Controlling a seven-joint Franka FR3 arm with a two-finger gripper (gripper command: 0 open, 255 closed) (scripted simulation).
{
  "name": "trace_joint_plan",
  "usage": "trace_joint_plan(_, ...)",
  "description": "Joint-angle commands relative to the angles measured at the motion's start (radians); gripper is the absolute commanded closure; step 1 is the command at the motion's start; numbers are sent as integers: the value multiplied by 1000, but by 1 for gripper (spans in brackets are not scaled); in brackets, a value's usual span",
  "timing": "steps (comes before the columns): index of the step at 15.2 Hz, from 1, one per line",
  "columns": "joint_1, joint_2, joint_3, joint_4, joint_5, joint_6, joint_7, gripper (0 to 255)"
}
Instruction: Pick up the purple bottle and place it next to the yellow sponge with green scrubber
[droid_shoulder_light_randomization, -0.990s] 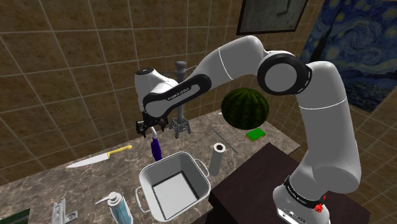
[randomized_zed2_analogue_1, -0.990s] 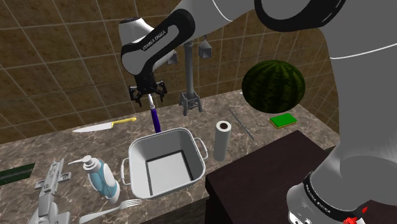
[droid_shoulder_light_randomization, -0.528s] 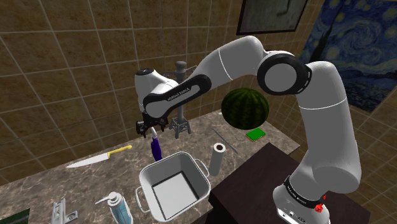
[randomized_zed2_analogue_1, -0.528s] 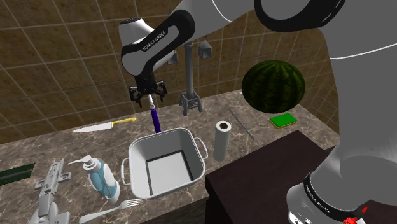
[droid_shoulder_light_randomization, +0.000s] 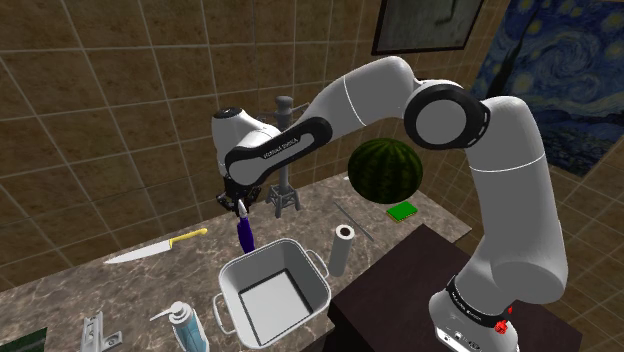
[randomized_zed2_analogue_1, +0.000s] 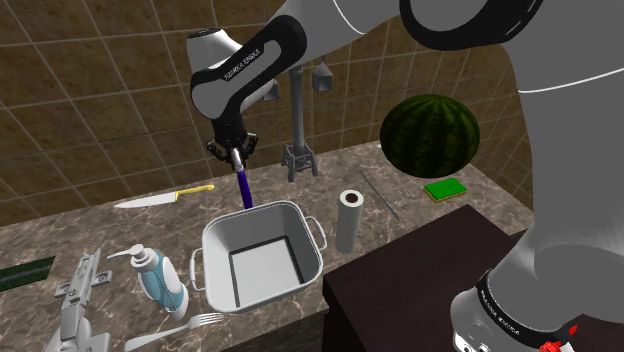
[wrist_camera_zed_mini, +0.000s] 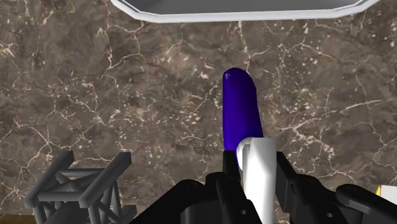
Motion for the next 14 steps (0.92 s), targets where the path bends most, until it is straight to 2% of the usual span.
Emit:
trace_joint_plan(1, 0, 0, 0, 0, 0, 0, 0, 255)
trace_joint_plan(14, -10, -79, 19, 42, 29, -118, -20, 255)
